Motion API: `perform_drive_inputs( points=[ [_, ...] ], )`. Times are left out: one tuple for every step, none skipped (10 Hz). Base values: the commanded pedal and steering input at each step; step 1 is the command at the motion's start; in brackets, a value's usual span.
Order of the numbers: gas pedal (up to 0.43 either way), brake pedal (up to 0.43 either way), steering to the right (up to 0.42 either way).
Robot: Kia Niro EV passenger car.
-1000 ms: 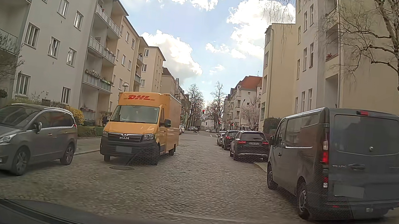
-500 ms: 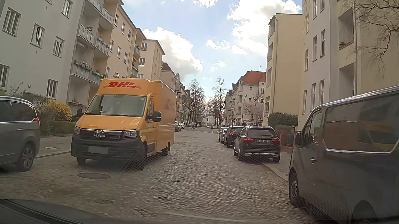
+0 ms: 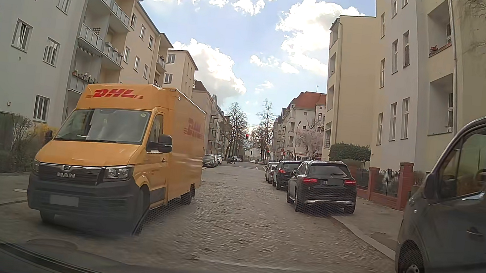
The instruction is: Follow the waypoints while adhering to traffic rules and regulations
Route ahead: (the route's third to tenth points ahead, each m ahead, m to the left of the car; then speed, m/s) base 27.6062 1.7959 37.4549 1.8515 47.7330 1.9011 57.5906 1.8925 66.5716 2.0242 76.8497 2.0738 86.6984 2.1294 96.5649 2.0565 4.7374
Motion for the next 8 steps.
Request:
perform_drive_inputs(
  points=[
    [0.008,0.03,0.005],
    [0.008,0.03,0.004],
    [0.008,0.03,0.004],
    [0.008,0.03,0.004],
    [0.008,0.03,0.001],
    [0.008,0.03,-0.012],
    [0.008,0.03,-0.025],
    [0.02,0.03,-0.035]
  ],
)
